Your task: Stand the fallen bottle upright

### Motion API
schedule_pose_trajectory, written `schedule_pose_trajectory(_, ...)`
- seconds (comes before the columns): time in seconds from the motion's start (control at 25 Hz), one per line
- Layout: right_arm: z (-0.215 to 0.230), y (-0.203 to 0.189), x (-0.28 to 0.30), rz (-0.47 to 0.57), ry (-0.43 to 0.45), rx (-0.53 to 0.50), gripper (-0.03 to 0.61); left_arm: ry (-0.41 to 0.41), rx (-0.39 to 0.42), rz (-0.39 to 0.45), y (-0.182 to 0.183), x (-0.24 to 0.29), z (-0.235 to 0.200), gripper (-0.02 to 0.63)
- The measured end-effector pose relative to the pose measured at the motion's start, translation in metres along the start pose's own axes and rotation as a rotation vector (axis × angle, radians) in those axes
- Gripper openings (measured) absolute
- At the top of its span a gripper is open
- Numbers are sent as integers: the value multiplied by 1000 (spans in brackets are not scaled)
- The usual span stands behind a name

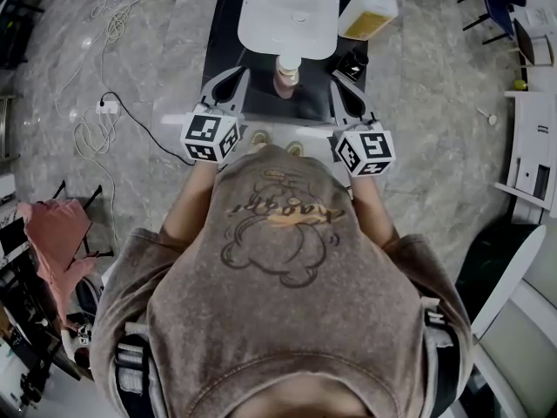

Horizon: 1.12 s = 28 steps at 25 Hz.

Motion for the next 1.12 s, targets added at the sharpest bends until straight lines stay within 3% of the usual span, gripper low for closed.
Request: schedule_pose_trajectory(1.12,-6,4,2,-18,43,-22,-5,-40,-34,4,1,4,5,18)
Point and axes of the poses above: the fingertips, and each gripper's own axes: x forward along the fingers, z to its right, y out of its top, the point moved 6 cm from there along -x, backward along the fingers, and after that the axes turned 3 degrees about x, right-handed, at the moved point
